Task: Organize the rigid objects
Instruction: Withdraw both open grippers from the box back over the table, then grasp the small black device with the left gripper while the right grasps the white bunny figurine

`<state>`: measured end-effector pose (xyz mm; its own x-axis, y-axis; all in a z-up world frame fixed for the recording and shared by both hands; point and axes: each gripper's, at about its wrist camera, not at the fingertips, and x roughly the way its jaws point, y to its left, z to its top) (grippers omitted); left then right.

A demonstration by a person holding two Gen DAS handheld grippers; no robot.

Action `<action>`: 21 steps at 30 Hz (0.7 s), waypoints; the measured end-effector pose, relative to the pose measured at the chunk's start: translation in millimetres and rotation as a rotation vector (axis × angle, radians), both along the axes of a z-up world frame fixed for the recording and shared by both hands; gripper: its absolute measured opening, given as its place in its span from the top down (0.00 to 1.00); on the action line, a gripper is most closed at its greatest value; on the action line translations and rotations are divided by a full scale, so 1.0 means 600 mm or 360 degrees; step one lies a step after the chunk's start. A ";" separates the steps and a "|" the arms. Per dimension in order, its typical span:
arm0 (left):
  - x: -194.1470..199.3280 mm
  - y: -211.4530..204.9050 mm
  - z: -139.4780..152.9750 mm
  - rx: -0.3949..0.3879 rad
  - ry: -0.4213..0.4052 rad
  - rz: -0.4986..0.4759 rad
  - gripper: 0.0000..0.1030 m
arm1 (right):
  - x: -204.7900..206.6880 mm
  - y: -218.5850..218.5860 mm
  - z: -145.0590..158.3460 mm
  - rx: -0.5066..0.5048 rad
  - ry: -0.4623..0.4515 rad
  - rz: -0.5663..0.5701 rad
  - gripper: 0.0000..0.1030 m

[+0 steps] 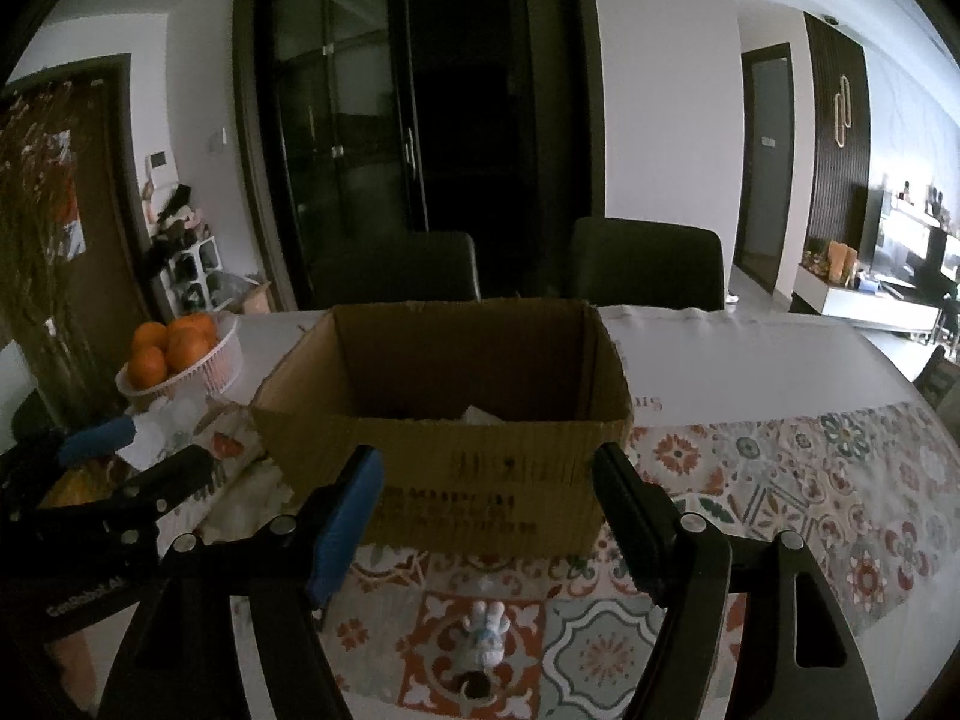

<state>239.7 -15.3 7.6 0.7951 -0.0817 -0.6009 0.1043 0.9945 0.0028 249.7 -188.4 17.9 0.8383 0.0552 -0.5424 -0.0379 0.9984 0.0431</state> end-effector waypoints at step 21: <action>-0.049 0.020 -0.104 -0.0069 0.0166 0.0016 0.24 | -0.057 0.017 -0.090 0.0003 0.0136 -0.0004 0.29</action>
